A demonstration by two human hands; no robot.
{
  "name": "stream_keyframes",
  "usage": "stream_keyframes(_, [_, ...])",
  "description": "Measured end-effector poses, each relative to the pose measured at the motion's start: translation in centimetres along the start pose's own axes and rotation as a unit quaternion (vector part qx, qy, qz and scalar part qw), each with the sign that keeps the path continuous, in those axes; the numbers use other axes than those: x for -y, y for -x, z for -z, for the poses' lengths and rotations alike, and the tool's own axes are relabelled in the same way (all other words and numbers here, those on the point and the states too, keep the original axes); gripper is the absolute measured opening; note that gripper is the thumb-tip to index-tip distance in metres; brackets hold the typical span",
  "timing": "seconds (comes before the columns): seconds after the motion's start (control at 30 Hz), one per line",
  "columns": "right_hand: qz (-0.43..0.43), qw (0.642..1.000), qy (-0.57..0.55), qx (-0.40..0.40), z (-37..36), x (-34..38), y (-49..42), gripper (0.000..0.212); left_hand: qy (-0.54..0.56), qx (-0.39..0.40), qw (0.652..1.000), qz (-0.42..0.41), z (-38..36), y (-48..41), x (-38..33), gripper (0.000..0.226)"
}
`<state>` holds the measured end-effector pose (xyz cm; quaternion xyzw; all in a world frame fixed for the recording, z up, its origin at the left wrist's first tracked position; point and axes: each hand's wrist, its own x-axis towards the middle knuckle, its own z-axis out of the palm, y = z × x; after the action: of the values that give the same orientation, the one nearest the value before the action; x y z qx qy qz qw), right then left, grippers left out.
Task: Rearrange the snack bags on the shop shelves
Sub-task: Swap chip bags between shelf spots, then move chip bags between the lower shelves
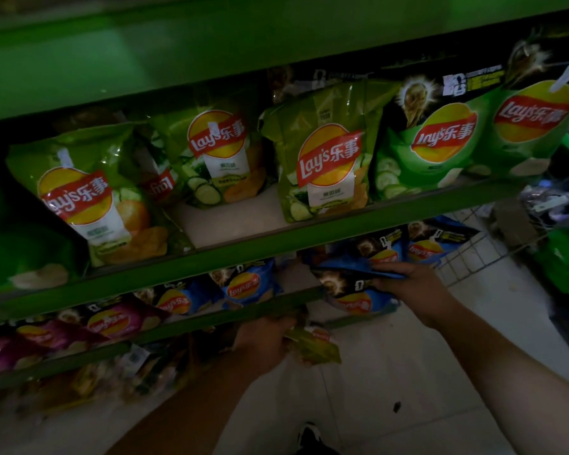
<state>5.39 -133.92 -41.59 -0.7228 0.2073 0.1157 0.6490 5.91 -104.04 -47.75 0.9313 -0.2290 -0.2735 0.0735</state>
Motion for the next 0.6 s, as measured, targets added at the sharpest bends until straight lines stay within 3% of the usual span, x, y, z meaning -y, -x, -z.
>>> stream_keyframes(0.17, [-0.041,0.996,0.021,0.079,-6.0,-0.4,-5.4,0.024,0.025,0.028,0.999,-0.020,-0.1,2.0,2.4,0.049])
stream_keyframes(0.3, [-0.051,0.993,0.069,0.086,-9.5,-0.3,-9.1,0.030,0.037,0.016,0.999,-0.008,-0.1,3.7,4.6,0.052])
stream_keyframes(0.4, [-0.022,0.999,0.032,0.007,-11.2,-0.3,-10.6,0.043,0.058,0.006,0.998,0.012,0.3,4.7,5.9,0.049])
stream_keyframes(0.5, [-0.019,0.991,0.080,-0.110,-12.0,-0.7,-10.5,0.057,0.092,-0.009,0.995,0.029,1.1,5.5,6.4,0.042])
stream_keyframes(0.6, [-0.083,0.964,0.131,-0.218,-12.9,-1.3,-9.4,0.085,0.099,-0.029,0.994,0.032,2.4,5.8,6.7,0.038])
